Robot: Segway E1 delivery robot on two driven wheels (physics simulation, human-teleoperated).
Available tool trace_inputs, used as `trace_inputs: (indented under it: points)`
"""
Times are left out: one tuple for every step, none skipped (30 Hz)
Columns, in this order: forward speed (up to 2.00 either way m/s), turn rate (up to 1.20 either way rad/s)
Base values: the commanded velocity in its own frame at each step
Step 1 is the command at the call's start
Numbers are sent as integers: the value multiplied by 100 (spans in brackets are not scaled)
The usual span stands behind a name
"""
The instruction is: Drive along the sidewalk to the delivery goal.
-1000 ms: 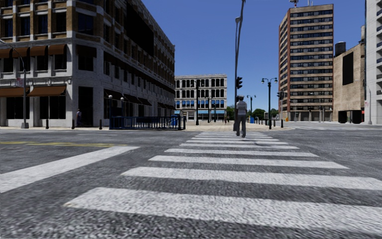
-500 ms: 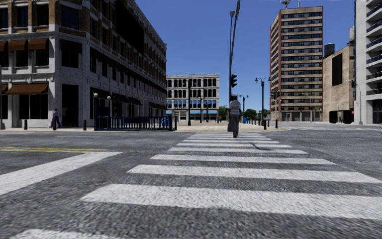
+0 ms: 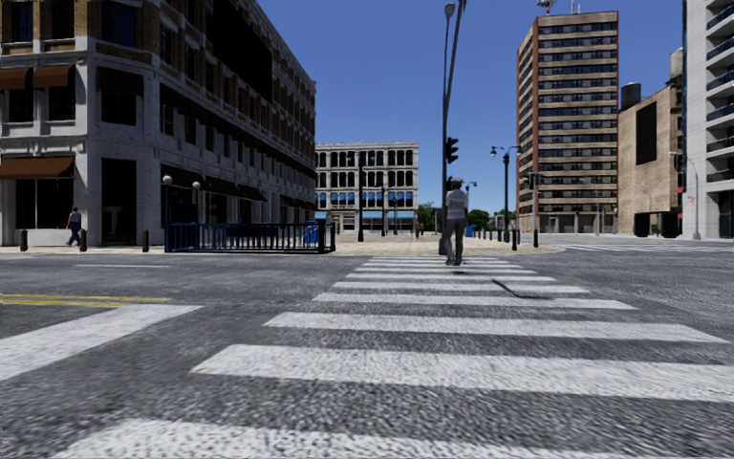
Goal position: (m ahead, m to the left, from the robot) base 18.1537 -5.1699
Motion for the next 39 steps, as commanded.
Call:
trace_inputs:
  points:
    - [164,-27]
    - [164,-25]
    - [164,-15]
    - [164,-15]
    - [164,-7]
    - [164,-2]
    - [164,-1]
    - [164,0]
    - [168,0]
    - [168,0]
    - [175,0]
    - [180,0]
    - [192,0]
    - [200,0]
    - [200,0]
    - [200,0]
    - [200,0]
    - [200,0]
    - [200,0]
    - [200,0]
    - [200,0]
    - [200,0]
    - [200,0]
    - [200,0]
    - [200,0]
    - [200,0]
    - [200,-9]
    - [200,-31]
    - [200,-47]
    - [200,-52]
    - [200,-52]
    - [200,-53]
    - [198,-53]
    - [198,-53]
    - [198,-52]
    - [198,-44]
    - [198,-44]
    - [198,-32]
    - [198,-16]
